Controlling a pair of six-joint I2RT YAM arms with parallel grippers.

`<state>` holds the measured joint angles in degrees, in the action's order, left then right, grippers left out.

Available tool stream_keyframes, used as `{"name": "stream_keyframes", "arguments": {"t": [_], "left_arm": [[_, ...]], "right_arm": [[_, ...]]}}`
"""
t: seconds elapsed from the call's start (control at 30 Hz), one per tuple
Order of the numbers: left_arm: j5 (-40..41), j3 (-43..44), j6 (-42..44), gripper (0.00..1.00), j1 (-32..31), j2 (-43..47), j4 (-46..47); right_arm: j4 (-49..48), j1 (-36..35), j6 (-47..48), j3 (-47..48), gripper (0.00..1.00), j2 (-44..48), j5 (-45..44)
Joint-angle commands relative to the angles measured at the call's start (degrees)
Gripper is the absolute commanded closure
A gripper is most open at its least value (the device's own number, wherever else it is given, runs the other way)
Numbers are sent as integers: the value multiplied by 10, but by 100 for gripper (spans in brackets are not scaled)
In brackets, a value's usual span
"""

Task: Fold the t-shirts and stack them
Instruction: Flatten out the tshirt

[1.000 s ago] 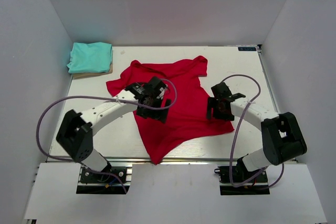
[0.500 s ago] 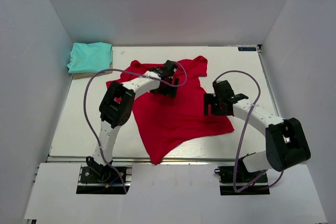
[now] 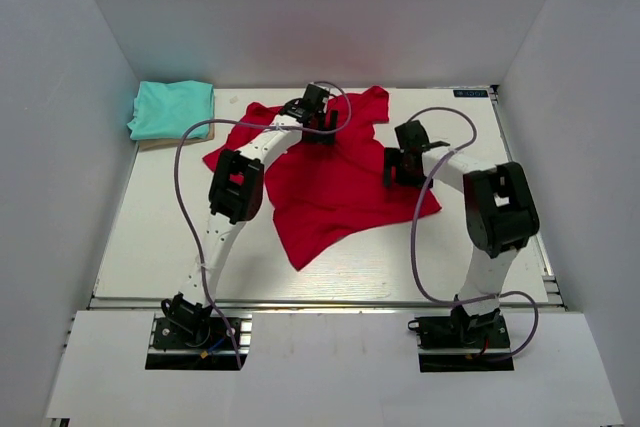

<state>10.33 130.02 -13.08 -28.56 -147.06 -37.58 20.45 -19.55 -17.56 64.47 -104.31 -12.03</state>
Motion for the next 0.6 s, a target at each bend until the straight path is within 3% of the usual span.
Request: {"name": "stream_keyframes", "arguments": {"t": [0.0,0.17,0.23,0.47,0.57], "left_arm": [[-44,-9,11,0,17,-45,-35],[-94,-111,11,0,17,21,22],[-100,-124,11,0,17,36,28],[-100,-163,6,0,17,60,28],[-100,-168,6,0,17,60,28]], "right_arm": [[-10,35,23,73,13,-53,-34],[26,74,73,186,12,-71,-23],[35,67,84,185,12,-43,-23],[-15,10,96,17,10,112,302],[-34,-33,85,-35,10,140,370]]}}
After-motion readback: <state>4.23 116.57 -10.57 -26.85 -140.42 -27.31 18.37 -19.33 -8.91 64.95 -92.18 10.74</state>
